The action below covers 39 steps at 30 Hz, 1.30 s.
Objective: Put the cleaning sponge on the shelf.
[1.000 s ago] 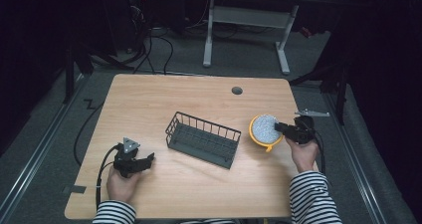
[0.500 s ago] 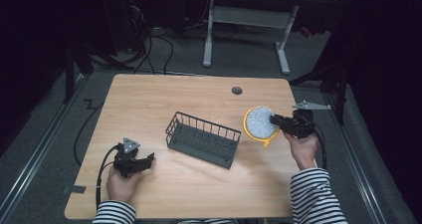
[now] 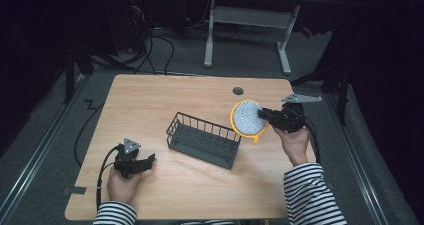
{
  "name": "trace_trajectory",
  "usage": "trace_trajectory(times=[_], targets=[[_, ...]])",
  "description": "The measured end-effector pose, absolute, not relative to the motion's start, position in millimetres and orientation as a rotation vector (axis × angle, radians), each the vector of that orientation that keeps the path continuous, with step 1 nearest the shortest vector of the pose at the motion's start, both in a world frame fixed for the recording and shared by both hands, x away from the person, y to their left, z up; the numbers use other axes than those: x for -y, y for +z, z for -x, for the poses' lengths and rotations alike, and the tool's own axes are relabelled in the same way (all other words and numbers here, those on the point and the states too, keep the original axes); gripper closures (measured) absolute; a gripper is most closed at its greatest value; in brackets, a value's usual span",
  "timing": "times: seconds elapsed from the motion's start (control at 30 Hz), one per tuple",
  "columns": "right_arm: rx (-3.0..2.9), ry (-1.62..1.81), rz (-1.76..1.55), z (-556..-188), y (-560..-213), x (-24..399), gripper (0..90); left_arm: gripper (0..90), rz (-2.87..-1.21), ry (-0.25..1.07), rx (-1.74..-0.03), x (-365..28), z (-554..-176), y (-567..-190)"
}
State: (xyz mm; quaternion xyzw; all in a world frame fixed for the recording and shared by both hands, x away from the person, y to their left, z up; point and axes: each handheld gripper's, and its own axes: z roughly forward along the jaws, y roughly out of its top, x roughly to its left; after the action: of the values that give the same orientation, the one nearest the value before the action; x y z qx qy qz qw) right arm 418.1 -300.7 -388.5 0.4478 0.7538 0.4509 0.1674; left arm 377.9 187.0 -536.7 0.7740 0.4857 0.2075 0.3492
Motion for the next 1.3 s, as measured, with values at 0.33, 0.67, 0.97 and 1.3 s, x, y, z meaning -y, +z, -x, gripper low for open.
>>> trace_trajectory(times=[0.33,0.67,0.97,1.3], targets=[[-2.206,1.308,-1.204,-426,-388,268,79.4,27.9,-2.004,0.538,-1.259,-187,-378,-537],[-2.262,1.308,-1.147,-434,-395,238,79.2,27.9,-2.005,0.538,-1.259,-187,-378,-537],[-2.316,1.295,-1.112,-442,-407,219,79.0,27.9,-2.005,0.538,-1.260,-187,-378,-537],[-2.343,1.284,-1.079,-440,-415,216,77.8,27.9,-2.005,0.538,-1.259,-187,-378,-537]])
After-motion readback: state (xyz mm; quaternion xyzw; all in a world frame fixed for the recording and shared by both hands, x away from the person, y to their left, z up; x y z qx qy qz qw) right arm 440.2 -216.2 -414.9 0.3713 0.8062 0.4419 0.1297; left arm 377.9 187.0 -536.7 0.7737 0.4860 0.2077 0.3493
